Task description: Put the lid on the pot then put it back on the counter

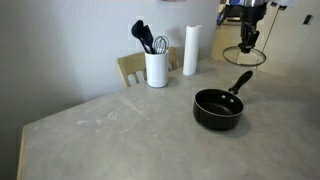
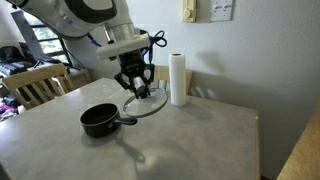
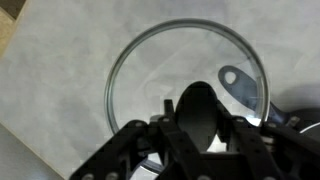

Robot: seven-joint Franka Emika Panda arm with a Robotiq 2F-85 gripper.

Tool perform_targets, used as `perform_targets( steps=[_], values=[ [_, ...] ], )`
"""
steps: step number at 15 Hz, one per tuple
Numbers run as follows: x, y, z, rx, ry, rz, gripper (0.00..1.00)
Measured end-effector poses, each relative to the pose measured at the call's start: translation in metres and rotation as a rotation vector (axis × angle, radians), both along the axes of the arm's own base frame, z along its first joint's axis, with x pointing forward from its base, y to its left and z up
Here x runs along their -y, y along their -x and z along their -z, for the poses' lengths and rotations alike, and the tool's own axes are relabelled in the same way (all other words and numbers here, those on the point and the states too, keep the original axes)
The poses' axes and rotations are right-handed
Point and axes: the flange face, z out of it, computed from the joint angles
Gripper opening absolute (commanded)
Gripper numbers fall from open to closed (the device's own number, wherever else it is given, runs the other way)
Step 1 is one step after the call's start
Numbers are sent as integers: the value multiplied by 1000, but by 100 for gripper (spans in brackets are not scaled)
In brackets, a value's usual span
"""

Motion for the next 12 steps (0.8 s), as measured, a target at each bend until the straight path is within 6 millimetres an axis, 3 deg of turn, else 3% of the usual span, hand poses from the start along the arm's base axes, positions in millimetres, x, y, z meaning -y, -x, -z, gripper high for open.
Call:
perform_targets(
  steps=[7, 10, 12],
  values=[
    [111, 37, 2, 31, 50, 142, 15],
    [134, 52, 17, 25, 22, 179, 15],
    [137, 55, 37, 27, -32, 205, 15]
  ],
)
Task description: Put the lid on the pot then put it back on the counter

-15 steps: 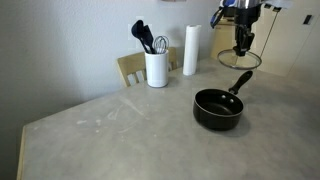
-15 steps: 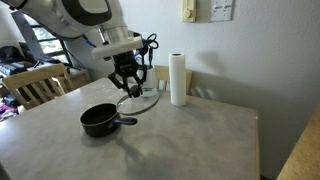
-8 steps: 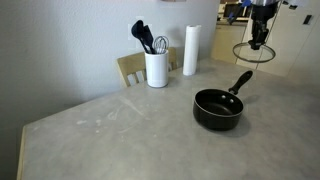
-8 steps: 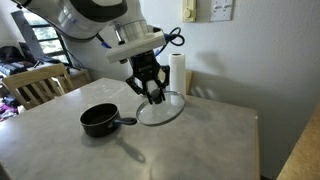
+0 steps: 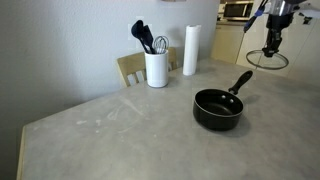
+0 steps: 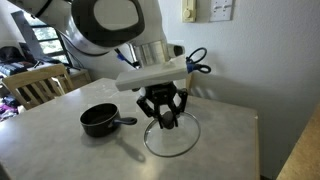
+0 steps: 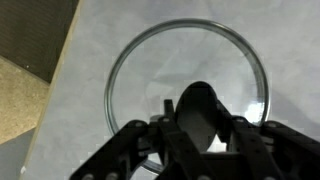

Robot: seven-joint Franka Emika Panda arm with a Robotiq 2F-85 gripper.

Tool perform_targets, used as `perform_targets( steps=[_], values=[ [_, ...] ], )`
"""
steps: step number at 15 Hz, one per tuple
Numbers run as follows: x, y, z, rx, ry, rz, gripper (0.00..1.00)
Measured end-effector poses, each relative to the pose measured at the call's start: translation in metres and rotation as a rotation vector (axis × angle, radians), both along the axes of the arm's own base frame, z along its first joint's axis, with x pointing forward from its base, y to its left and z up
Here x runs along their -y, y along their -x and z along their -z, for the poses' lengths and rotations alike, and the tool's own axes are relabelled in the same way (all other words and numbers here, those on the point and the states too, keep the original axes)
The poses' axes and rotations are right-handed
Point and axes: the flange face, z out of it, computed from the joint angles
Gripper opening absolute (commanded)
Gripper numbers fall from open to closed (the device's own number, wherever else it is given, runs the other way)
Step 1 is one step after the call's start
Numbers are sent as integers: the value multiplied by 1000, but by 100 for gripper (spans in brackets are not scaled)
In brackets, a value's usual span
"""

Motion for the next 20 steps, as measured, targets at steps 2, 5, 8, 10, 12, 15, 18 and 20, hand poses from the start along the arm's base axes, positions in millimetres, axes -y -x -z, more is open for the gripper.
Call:
perform_targets(
  steps=[2, 5, 8, 10, 12, 15, 18, 20],
  values=[
    [-4, -2, 24, 4, -54, 19, 15],
    [-15, -8, 50, 5, -91, 18, 15],
    [-27, -13, 64, 1, -104, -2, 15],
    [-38, -18, 68, -3, -114, -20, 15],
    [-51, -22, 74, -9, -122, -41, 15],
    [-60, -25, 92, -28, -125, -58, 15],
    [-56, -23, 110, -40, -125, -50, 15],
    [-52, -24, 118, -40, -124, -46, 15]
  ],
)
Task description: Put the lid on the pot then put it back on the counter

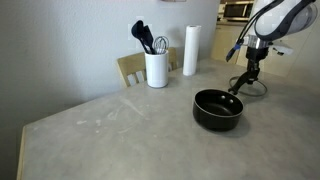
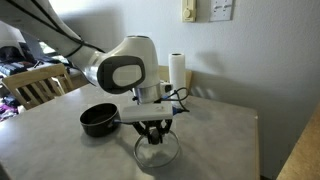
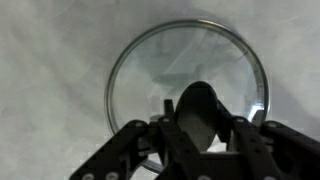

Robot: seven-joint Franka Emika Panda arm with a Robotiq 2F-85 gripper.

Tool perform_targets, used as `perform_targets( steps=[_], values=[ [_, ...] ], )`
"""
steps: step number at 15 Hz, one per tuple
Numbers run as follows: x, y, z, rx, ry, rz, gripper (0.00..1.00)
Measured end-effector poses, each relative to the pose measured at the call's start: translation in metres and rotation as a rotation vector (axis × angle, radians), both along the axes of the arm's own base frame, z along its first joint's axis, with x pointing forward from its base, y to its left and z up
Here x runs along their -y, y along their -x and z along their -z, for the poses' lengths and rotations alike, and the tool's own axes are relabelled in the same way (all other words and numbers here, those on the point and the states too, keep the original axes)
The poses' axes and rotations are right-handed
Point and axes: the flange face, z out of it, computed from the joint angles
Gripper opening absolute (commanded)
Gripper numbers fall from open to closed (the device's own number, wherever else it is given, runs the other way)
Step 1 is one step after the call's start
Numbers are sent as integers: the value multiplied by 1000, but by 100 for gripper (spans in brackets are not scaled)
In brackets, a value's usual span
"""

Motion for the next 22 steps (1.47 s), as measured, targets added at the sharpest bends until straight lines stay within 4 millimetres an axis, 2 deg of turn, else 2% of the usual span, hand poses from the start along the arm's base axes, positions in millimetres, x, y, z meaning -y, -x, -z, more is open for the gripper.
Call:
perform_targets(
  steps=[8, 9, 10, 11, 15, 16, 18, 22],
  values=[
    [3, -4, 8, -2, 1, 1, 15],
    [3, -4, 8, -2, 1, 1, 27],
    [3, -4, 8, -2, 1, 1, 65],
    [3, -4, 8, -2, 1, 1, 66],
    [4, -5, 6, 4, 4, 5, 94],
    [5, -6, 4, 9, 6, 9, 98],
    [7, -9, -6, 27, 14, 13, 100],
    [10, -16, -40, 78, 49, 9, 100]
  ],
)
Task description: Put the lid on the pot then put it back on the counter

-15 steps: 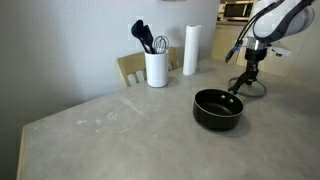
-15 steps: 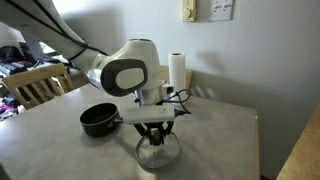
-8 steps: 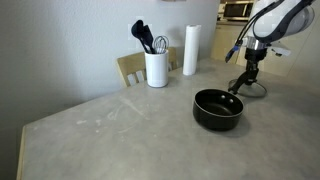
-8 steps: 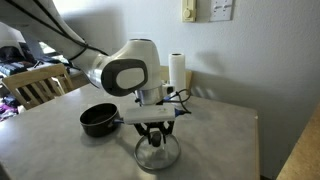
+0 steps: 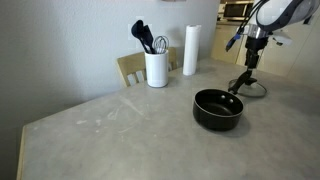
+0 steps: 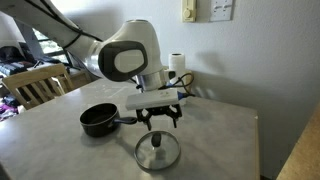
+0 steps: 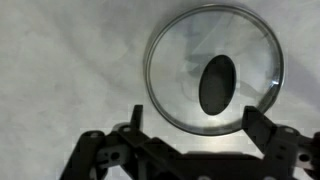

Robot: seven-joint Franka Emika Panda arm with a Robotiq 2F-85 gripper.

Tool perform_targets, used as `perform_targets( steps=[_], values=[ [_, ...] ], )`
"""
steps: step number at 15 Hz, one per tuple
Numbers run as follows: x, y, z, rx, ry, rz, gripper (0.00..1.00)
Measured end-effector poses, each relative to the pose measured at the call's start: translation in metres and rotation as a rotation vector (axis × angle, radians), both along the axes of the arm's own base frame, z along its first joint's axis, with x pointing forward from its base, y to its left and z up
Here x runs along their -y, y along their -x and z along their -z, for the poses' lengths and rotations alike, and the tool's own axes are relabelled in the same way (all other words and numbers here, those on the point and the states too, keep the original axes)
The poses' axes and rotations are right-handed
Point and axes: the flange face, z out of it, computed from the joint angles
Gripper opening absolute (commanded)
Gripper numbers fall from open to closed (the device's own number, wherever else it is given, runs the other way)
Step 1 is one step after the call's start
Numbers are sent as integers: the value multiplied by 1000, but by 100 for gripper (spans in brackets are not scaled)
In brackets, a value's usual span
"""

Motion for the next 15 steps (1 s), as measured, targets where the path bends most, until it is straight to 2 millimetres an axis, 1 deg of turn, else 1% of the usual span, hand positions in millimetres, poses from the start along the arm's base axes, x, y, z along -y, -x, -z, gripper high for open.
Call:
perform_targets(
  steps=[5, 9, 12, 15],
  values=[
    [0, -6, -43, 54, 66, 4, 100],
    [-7, -10, -71, 91, 112, 14, 100],
    [-14, -12, -82, 101, 122, 28, 100],
    [-14, -12, -80, 99, 122, 28, 100]
  ],
)
